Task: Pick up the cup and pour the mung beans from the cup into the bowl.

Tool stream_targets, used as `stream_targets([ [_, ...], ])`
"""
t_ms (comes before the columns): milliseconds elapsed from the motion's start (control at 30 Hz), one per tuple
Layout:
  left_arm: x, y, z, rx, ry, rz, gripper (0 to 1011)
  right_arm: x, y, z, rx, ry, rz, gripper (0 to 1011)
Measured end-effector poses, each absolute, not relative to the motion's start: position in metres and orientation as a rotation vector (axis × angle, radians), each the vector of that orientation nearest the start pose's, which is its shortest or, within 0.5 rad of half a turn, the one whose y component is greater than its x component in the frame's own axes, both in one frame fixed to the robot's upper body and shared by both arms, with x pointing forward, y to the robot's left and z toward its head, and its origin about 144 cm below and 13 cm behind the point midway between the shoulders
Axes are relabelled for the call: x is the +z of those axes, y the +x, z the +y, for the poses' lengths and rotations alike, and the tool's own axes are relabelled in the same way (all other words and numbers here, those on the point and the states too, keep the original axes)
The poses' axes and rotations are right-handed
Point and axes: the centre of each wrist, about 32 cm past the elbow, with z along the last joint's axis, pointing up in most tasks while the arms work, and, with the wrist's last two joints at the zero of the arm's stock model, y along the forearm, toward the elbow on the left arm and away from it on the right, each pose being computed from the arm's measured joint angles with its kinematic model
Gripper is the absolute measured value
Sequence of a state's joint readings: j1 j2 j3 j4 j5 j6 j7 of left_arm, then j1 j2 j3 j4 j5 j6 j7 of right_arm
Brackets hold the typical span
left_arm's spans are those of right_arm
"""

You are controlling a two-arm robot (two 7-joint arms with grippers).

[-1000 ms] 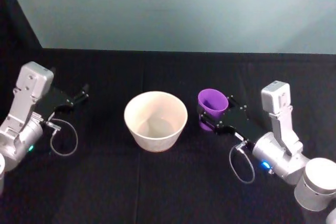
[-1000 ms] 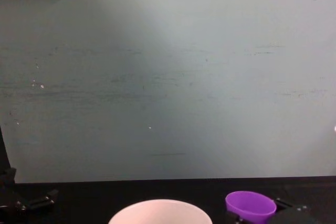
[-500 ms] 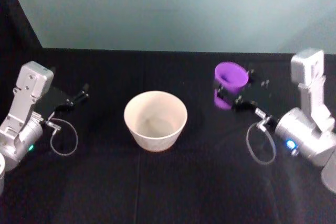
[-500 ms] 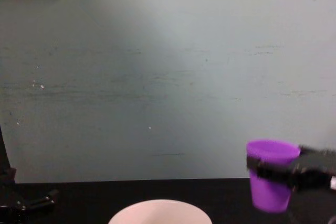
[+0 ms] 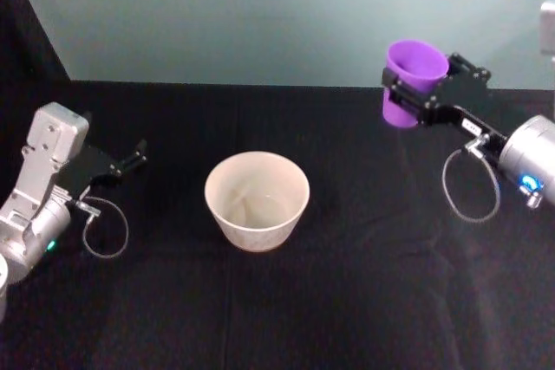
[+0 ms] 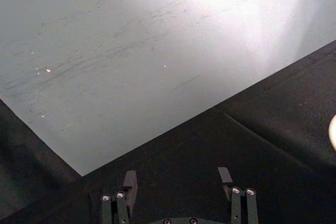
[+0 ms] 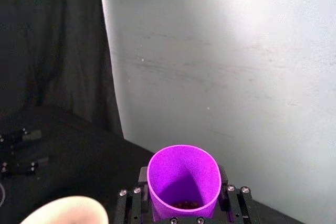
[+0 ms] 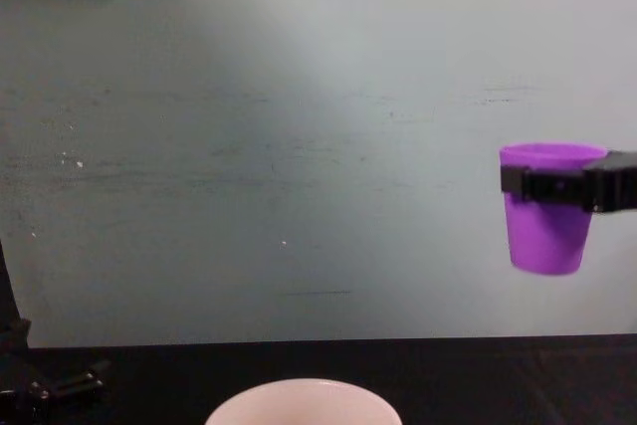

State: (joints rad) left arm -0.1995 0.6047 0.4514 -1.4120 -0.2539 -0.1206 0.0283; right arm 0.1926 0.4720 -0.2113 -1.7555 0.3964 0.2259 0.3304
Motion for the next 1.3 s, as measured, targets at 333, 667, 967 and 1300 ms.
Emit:
stream_targets([
  [333, 1.14, 0.489, 0.31, 1.248, 0.304, -0.285, 1000, 1.288, 0.487, -0.279, -1.002, -0.068, -0.116, 732],
  [667, 1.14, 0.489, 0.31, 1.248, 0.304, -0.285, 1000, 1.291, 0.486, -0.281, -1.005, -0.069, -0.117, 732],
  [967, 1.14, 0.489, 0.31, 1.248, 0.304, -0.285, 1000, 1.291, 0.486, -0.281, -1.005, -0.069, -0.117, 732],
  [1300, 1.14, 0.489, 0.31, 1.248, 0.304, -0.285, 1000, 1.291, 0.486, -0.28, -1.005, -0.07, -0.117, 731],
])
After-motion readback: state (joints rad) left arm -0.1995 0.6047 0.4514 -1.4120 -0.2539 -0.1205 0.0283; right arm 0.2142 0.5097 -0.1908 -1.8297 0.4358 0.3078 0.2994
